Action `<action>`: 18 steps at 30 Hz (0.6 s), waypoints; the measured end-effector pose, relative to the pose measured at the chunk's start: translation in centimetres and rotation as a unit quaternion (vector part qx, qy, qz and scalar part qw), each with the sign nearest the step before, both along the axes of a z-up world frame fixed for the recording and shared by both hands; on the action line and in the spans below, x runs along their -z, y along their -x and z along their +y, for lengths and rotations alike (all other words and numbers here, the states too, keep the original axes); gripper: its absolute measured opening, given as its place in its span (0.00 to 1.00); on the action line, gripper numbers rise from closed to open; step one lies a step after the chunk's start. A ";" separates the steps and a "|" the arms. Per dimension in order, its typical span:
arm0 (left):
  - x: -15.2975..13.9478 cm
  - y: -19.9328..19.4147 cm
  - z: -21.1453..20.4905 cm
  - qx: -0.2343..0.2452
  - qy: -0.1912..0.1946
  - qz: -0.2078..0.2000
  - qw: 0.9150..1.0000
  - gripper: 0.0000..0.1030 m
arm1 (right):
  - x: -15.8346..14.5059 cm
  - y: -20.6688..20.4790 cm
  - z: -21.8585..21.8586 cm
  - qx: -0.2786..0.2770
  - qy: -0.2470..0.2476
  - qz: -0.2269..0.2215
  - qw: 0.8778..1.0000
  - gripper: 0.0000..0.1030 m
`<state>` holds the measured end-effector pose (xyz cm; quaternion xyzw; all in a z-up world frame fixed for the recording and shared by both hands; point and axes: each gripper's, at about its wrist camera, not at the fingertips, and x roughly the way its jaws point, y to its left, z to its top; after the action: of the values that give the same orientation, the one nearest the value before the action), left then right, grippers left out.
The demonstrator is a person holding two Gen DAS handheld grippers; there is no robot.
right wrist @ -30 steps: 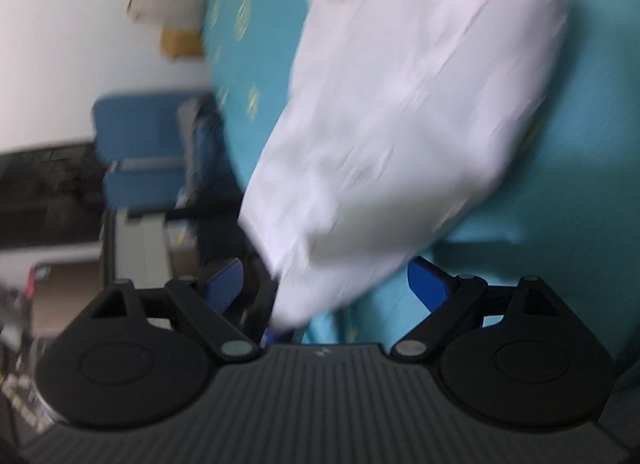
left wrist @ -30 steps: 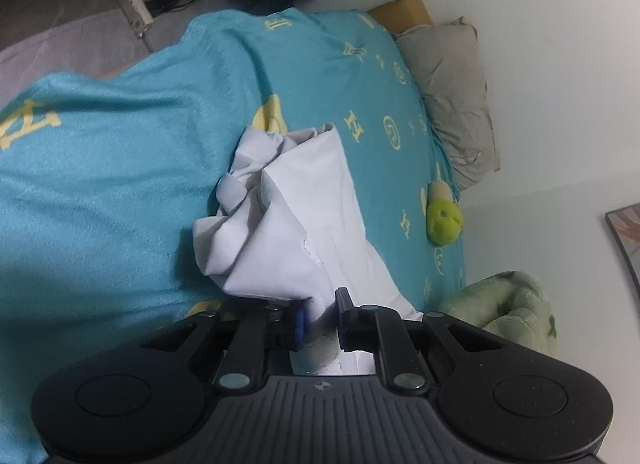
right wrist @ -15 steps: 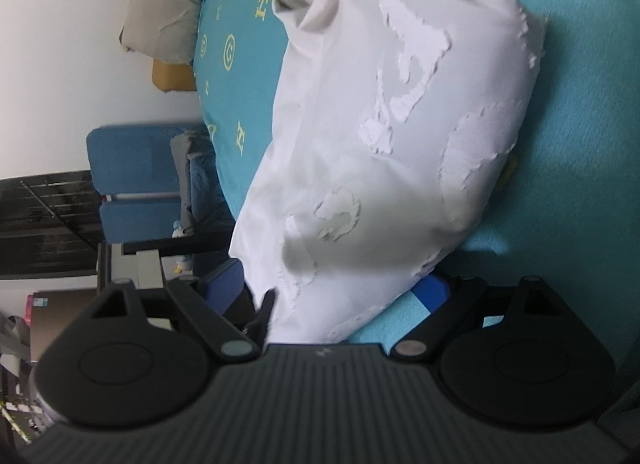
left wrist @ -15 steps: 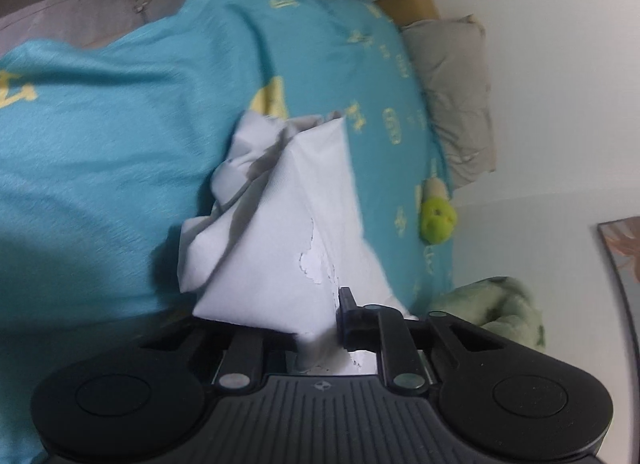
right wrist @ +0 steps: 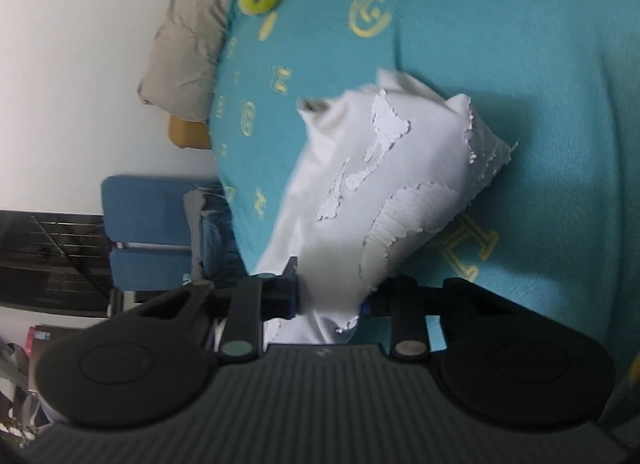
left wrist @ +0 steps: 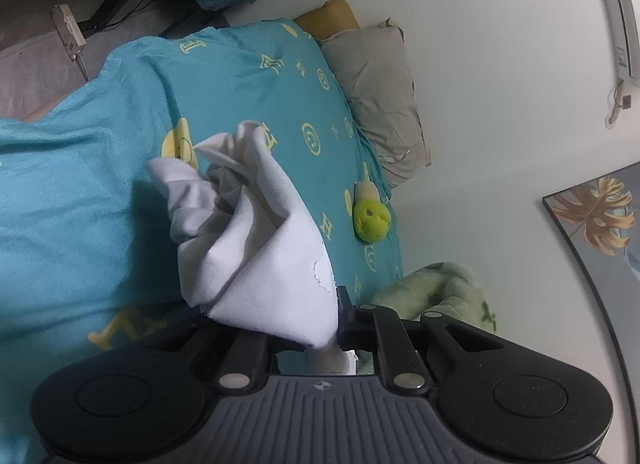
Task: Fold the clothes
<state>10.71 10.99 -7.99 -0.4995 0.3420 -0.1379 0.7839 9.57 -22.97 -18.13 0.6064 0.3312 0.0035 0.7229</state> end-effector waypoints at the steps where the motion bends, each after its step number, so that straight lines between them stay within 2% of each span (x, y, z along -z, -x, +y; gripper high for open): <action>1: -1.0 0.3 -0.1 0.002 0.002 0.000 1.000 0.12 | -1.0 0.5 -0.2 0.001 0.001 -0.011 1.000 0.27; 4: -4.8 1.2 -0.9 0.009 -0.013 0.002 1.000 0.12 | -4.1 1.8 -1.2 -0.002 0.005 -0.037 0.999 0.26; 8: -9.6 0.9 -4.3 0.035 -0.017 0.004 0.999 0.12 | -8.2 2.6 -4.3 -0.006 0.011 -0.054 0.998 0.26; 14: -17.0 -4.2 -13.9 0.089 0.017 -0.042 0.995 0.12 | -17.0 0.4 -13.3 0.018 0.051 -0.113 0.992 0.26; 18: -22.6 -8.5 -21.6 0.122 0.048 -0.085 0.988 0.12 | -24.7 -2.7 -20.8 0.031 0.091 -0.176 0.980 0.26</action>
<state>19.19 -10.60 14.65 -0.4774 0.3256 -0.2912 0.7624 12.23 -43.75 6.55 0.5377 0.1792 0.0573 0.8219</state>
